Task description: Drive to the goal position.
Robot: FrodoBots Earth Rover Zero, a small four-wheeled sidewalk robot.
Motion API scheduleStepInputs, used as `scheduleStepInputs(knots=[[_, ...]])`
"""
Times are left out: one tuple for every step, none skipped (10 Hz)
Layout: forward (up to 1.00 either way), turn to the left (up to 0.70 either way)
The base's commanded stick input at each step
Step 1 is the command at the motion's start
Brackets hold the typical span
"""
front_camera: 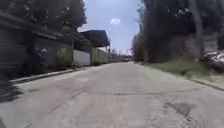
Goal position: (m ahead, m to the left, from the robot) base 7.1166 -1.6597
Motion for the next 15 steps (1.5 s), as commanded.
scheduleStepInputs(knots=[[1.0, 0.04], [1.0, 0.03], [1.0, -0.07], [1.0, -0.17], [1.0, -0.36], [1.0, -0.36], [1.0, -0.36], [1.0, -0.36], [1.0, -0.36], [1.0, -0.36], [1.0, -0.36], [1.0, -0.36], [1.0, -0.36], [1.0, -0.36], [1.0, -0.07]])
